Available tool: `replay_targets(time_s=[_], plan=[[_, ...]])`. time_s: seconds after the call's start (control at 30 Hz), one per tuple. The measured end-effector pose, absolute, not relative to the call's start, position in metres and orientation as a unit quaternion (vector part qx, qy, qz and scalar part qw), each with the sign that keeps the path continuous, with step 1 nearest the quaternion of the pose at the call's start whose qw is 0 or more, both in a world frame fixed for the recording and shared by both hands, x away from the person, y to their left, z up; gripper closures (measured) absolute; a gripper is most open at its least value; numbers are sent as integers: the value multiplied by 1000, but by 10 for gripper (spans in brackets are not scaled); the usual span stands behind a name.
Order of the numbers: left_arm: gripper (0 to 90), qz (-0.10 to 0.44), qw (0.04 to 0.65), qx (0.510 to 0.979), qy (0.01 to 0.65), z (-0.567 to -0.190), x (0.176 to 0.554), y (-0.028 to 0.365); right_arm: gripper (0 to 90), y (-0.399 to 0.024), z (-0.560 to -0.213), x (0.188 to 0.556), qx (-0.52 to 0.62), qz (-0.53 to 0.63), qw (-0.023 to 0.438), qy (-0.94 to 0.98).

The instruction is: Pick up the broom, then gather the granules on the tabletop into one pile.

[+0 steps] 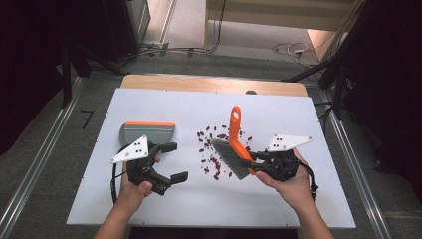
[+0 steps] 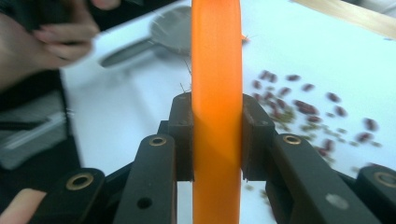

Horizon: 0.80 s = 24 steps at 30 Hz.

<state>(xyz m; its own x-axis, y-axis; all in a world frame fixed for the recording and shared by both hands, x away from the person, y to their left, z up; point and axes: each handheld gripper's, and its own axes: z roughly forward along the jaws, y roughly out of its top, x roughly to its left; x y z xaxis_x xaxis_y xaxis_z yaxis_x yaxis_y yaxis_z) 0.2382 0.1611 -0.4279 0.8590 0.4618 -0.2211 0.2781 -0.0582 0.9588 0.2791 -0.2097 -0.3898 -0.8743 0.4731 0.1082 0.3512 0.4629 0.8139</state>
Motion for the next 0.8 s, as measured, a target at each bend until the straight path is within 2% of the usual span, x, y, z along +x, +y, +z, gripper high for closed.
replay_targets(time_s=[0.17,0.4,0.53,0.8], plan=[[1,92,629,723,269,-432,234,169,691,-217,-388,293,264,445,81,852],[2,112,631,714,282,-436,221,184,690,-229,-380,318,298,410,134,852],[3,121,634,705,294,-439,219,194,690,-232,-381,336,320,397,134,850],[3,125,623,710,302,-448,218,203,690,-224,-390,373,334,315,182,870]])
